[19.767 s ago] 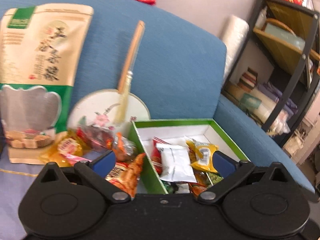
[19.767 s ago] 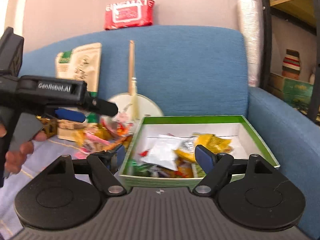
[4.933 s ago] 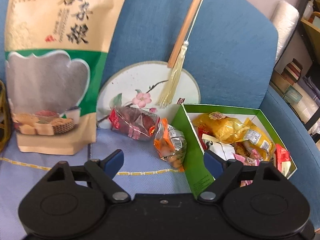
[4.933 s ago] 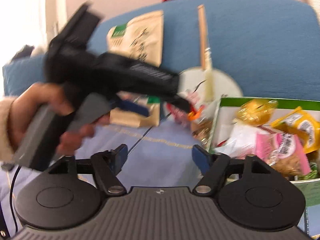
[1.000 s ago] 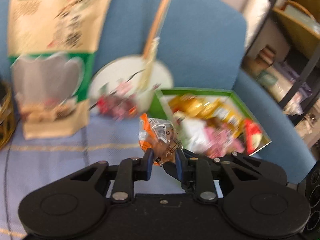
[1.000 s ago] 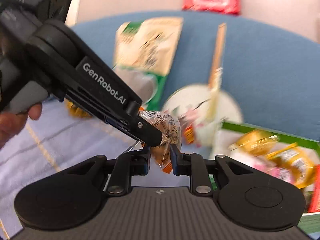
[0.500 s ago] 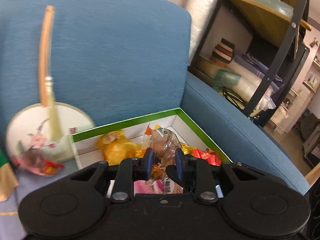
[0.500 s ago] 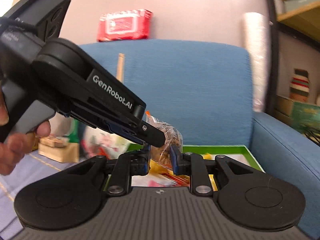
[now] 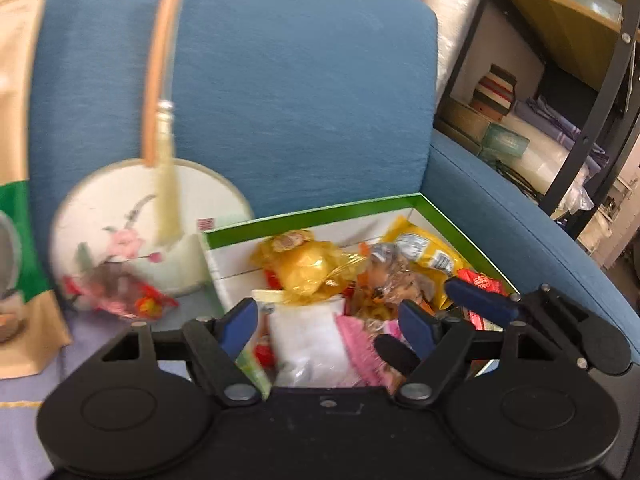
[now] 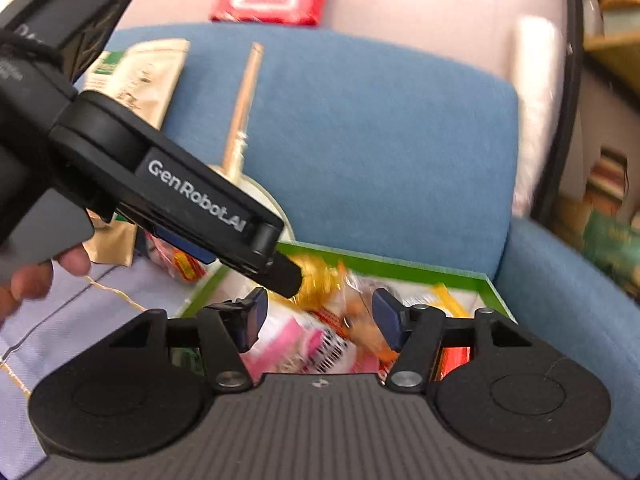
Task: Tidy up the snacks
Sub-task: 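Move both tools back and grasp the red-edged clear bag together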
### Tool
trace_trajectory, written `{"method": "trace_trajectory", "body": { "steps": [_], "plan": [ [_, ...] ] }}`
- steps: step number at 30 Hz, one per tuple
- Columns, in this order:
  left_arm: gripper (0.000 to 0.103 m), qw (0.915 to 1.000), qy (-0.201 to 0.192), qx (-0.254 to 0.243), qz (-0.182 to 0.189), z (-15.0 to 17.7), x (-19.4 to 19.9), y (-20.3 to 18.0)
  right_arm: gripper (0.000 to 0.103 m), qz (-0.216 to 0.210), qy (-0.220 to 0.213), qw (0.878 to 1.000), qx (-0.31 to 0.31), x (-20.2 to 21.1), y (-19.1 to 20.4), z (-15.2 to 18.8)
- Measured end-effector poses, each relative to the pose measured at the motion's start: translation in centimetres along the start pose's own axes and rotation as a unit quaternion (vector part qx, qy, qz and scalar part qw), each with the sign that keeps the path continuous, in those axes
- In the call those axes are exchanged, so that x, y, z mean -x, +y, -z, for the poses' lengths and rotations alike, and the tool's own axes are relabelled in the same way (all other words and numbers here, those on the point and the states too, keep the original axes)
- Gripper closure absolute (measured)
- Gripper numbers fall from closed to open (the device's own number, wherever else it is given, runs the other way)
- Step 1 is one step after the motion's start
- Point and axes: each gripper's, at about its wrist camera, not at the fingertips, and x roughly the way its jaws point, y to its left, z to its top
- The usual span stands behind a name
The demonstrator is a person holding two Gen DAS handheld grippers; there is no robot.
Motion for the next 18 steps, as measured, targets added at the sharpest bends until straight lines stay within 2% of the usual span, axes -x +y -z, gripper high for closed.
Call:
{"method": "trace_trajectory", "body": {
  "steps": [4, 6, 9, 12, 15, 18],
  "plan": [
    [0.0, 0.9988, -0.018, 0.018, -0.041, 0.8, 3.0, 2.1, 0.0, -0.039, -0.013, 0.999, -0.013, 0.3, 1.3, -0.1],
    [0.0, 0.9961, -0.022, 0.042, -0.075, 1.5, 3.9, 3.8, 0.0, -0.072, -0.009, 0.997, -0.026, -0.5, 1.5, 0.0],
    [0.0, 0.9913, -0.031, 0.084, -0.096, 2.6, 5.3, 6.3, 0.0, -0.109, -0.004, 0.993, -0.052, -1.5, 2.2, -0.5],
    [0.0, 0.9863, -0.042, 0.124, -0.101, 3.2, 6.2, 8.6, 0.003, -0.139, 0.016, 0.987, -0.074, -3.2, 3.4, -1.4],
    [0.0, 0.9806, -0.05, 0.167, -0.09, 2.8, 6.4, 10.5, 0.008, -0.16, 0.032, 0.985, -0.064, -5.4, 4.7, -2.7],
    [0.0, 0.9754, -0.059, 0.2, -0.07, 1.9, 5.4, 12.0, 0.025, -0.174, 0.071, 0.981, -0.043, -8.6, 6.0, -3.9]
  ]
}}
